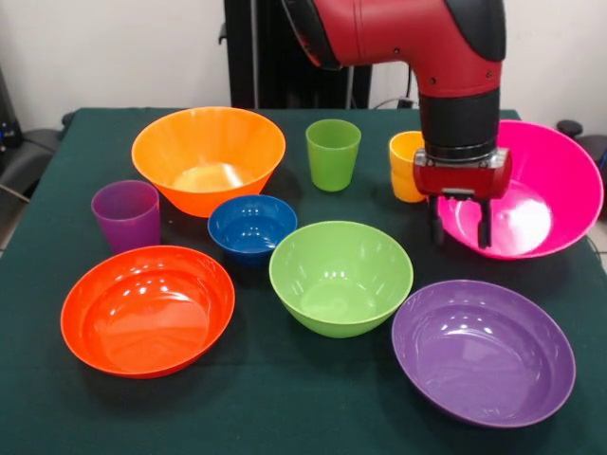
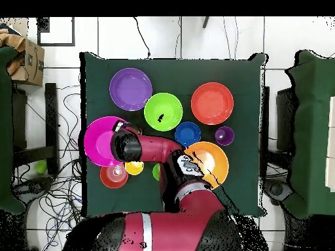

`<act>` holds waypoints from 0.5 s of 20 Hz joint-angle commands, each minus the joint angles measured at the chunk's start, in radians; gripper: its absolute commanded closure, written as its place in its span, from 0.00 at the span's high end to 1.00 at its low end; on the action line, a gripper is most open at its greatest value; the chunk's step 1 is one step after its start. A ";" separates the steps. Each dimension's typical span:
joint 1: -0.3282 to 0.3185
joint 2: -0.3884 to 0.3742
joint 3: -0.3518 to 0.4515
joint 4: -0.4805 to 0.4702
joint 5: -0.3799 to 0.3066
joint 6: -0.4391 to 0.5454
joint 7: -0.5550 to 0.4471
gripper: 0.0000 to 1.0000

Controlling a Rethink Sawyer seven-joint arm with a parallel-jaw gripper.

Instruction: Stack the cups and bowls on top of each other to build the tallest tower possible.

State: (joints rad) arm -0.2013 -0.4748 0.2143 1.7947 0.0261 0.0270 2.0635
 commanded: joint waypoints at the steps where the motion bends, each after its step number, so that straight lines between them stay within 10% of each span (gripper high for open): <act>1: 0.034 -0.072 0.077 0.150 -0.040 0.131 0.076 1.00; 10: -0.009 -0.200 0.037 0.205 -0.066 0.265 -0.006 1.00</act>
State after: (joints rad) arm -0.1800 -0.5919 0.2148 1.9177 0.0235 0.1182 2.0635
